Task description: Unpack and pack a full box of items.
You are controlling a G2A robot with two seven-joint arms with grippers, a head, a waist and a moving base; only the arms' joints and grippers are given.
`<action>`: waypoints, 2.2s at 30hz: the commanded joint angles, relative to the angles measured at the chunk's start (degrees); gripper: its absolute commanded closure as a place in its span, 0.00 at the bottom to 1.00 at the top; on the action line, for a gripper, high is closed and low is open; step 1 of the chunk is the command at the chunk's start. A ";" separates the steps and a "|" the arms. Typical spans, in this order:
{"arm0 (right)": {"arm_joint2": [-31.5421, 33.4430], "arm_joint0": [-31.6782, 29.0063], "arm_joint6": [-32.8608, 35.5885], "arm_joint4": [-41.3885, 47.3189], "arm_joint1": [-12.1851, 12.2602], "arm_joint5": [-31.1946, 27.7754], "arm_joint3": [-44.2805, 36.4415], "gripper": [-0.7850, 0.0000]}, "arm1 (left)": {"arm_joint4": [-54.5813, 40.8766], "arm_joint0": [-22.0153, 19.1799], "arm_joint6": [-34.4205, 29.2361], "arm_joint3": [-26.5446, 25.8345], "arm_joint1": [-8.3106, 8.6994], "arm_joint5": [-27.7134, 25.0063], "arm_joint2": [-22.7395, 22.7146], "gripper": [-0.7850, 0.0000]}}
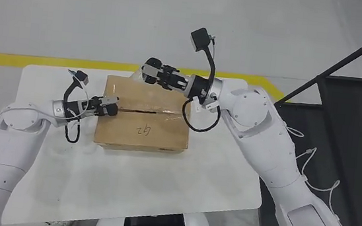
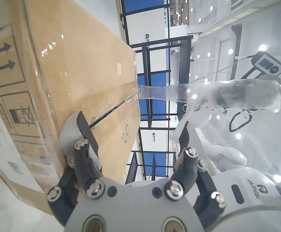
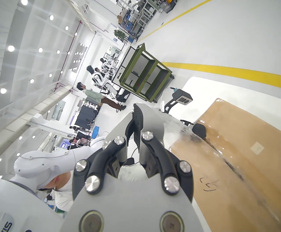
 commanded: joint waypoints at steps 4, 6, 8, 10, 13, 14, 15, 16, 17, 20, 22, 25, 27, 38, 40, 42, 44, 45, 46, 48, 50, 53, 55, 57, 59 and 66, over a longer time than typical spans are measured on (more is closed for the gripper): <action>-3.03 1.64 -0.58 0.11 -0.81 -0.47 2.01 1.00 | 0.05 0.37 -0.01 -0.29 0.22 0.12 -0.66 0.00; -4.37 2.09 -0.79 -0.08 -1.14 -0.30 3.03 1.00 | 0.06 0.49 0.10 -0.51 0.28 0.11 -0.86 0.00; -5.44 2.26 -1.06 -0.11 -1.44 -0.07 4.23 1.00 | 0.03 0.61 0.24 -0.82 0.33 0.16 -1.03 0.00; -6.01 2.29 -1.24 -0.05 -1.62 0.01 5.18 1.00 | -0.06 0.73 0.27 -1.07 0.37 0.28 -1.13 0.00; -6.43 2.18 -1.39 -0.46 -1.79 -0.01 6.27 1.00 | -0.07 0.87 0.34 -1.58 0.43 0.36 -1.29 0.00; -6.52 2.11 -1.39 -1.11 -1.79 0.23 6.51 1.00 | -0.13 0.90 0.42 -1.81 0.45 0.27 -1.39 0.00; -6.61 1.94 -1.42 -1.53 -1.80 0.42 6.64 1.00 | -0.16 0.95 0.52 -2.06 0.47 0.22 -1.49 0.00; -6.66 1.67 -1.41 -1.59 -1.81 0.56 6.81 1.00 | -0.25 0.98 0.59 -2.38 0.49 0.15 -1.60 0.00; -6.68 1.38 -1.36 -1.51 -1.82 0.65 7.02 1.00 | -0.67 1.03 0.90 -2.76 0.50 -0.12 -1.82 0.00; -6.72 0.59 -1.08 -1.96 -1.80 0.67 7.45 1.00 | -2.07 1.32 1.57 -4.34 0.53 -0.99 -2.54 0.00; -6.57 0.08 -0.97 -2.02 -1.79 0.63 7.65 1.00 | -2.90 1.60 2.03 -5.56 0.59 -1.63 -3.15 0.00; -6.28 -0.33 -0.77 -2.19 -1.75 0.62 7.62 1.00 | -2.51 1.84 2.31 -6.64 0.73 -1.88 -3.68 0.00; -6.06 -0.58 -0.69 -2.28 -1.73 0.59 7.54 1.00 | -1.64 2.05 2.59 -7.14 0.86 -1.71 -3.96 0.00; -7.28 -1.95 0.03 -2.79 -2.06 0.72 7.58 1.00 | 2.46 3.83 4.13 -7.55 1.29 -0.54 -4.24 0.00; -7.85 -2.07 0.19 -2.90 -2.21 0.67 7.52 1.00 | 2.44 3.88 4.30 -7.81 1.32 -0.55 -4.39 0.00; -8.38 -2.18 0.20 -3.08 -2.35 0.70 7.56 1.00 | 2.39 3.87 4.45 -8.25 1.37 -0.62 -4.63 0.00; -8.93 -2.14 0.21 -3.51 -2.50 0.95 7.82 1.00 | 2.29 3.85 4.58 -8.69 1.43 -0.68 -4.92 0.00; -9.23 -2.09 0.19 -3.80 -2.58 1.19 8.03 1.00 | 2.12 3.88 4.57 -8.90 1.46 -0.71 -5.04 0.00; -9.52 -2.03 0.01 -4.06 -2.67 1.40 8.31 1.00 | 2.00 3.92 4.64 -9.11 1.49 -0.73 -5.20 0.00; -10.10 -1.89 -0.41 -4.45 -2.88 1.74 9.01 1.00 | 1.64 4.09 4.62 -9.54 1.54 -0.79 -5.47 0.00; -10.69 -1.73 -0.81 -4.68 -3.12 1.90 9.70 1.00 | 1.17 4.30 4.53 -9.88 1.61 -0.85 -5.81 0.00; -11.56 -1.38 -0.91 -4.92 -3.46 1.93 10.55 1.00 | 0.57 4.71 4.44 -10.49 1.76 -0.75 -6.51 0.00; -11.96 -1.16 -0.98 -5.05 -3.66 1.98 11.04 1.00 | 0.20 4.98 4.46 -10.90 1.91 -0.75 -7.24 0.00; -12.35 -0.90 -1.02 -5.13 -3.87 2.03 11.48 1.00 | -0.39 5.25 4.79 -11.17 2.10 -0.81 -8.37 0.00; -12.72 -0.55 -1.15 -5.30 -4.09 2.07 12.01 1.00 | -0.50 5.48 5.23 -11.40 2.39 -0.93 -9.92 0.00; -15.20 1.92 -2.88 -7.03 -5.39 3.43 15.82 1.00 | -1.66 7.55 5.67 -14.58 3.49 -0.59 -15.86 0.00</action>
